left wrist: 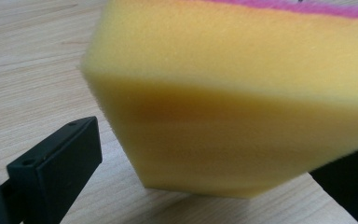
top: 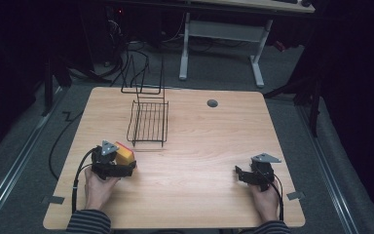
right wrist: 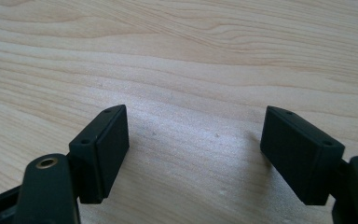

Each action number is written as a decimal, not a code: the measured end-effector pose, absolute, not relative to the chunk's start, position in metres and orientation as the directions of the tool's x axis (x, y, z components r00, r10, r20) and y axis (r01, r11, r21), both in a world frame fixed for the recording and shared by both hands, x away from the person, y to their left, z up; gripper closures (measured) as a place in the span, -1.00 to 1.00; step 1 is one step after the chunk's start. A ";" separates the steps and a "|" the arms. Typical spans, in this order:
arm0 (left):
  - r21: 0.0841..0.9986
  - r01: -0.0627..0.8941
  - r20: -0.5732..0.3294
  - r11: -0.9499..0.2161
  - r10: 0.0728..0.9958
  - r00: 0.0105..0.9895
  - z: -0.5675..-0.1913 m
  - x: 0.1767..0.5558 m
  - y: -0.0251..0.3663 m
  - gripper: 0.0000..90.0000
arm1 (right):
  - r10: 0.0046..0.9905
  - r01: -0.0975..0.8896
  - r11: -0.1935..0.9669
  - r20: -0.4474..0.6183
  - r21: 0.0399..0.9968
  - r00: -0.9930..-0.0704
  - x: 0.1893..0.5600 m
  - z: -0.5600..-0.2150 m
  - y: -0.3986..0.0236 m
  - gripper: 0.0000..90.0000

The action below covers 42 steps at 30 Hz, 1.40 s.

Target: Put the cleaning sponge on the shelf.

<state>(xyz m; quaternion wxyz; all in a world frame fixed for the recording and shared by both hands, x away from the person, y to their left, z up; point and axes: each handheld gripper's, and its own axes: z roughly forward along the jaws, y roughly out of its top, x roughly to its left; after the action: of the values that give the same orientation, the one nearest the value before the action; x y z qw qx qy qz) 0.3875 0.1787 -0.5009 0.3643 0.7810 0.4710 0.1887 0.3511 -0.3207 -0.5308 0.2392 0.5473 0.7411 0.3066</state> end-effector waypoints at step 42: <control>0.771 0.559 -0.057 -0.304 0.842 0.537 -0.492 0.378 0.180 -0.49 | 0.958 0.666 0.211 -0.017 0.716 -0.285 0.351 -0.531 -0.321 -0.47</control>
<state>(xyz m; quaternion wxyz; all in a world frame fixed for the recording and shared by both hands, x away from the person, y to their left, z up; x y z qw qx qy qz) 0.3780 0.1800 -0.4925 0.3870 0.7865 0.4453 0.1826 0.3511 -0.3206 -0.5308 0.2385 0.5483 0.7405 0.3068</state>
